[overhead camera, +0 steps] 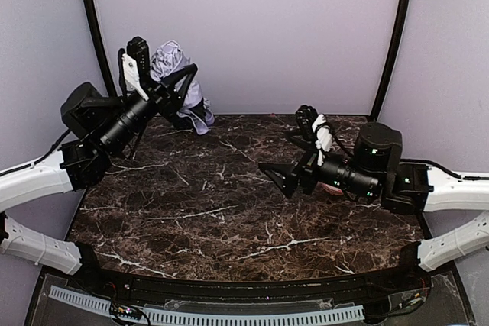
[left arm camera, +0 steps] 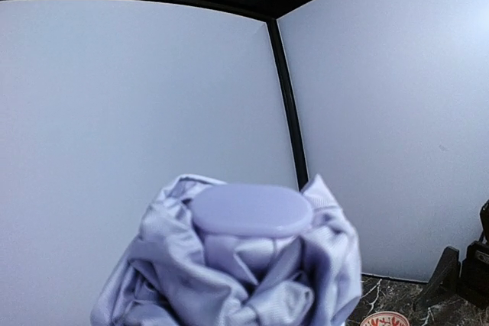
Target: Put away the umbrella
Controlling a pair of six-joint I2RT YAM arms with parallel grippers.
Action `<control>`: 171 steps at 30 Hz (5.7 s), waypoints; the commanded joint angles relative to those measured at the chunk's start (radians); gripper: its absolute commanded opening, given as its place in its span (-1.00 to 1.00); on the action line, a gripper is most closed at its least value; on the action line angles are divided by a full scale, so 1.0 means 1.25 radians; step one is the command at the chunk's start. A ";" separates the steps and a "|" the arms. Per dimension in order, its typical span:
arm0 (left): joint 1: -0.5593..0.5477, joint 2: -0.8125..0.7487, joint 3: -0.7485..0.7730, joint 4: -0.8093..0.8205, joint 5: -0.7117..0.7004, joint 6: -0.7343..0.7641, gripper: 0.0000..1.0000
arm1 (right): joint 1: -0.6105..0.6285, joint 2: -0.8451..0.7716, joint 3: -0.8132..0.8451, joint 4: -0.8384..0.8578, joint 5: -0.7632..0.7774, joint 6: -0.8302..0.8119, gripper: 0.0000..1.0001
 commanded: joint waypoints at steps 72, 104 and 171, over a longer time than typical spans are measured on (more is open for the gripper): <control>-0.147 -0.014 -0.243 0.260 0.698 -0.260 -0.99 | 0.033 0.151 0.167 -0.024 -0.618 0.061 0.00; -0.058 -0.118 -0.272 -0.019 0.233 -0.193 -1.00 | 0.150 0.036 0.163 -0.156 -0.364 -0.079 -0.31; -0.041 -0.107 -0.322 -0.345 -0.188 -0.314 0.98 | 0.028 0.391 0.192 -0.315 0.355 0.567 -0.46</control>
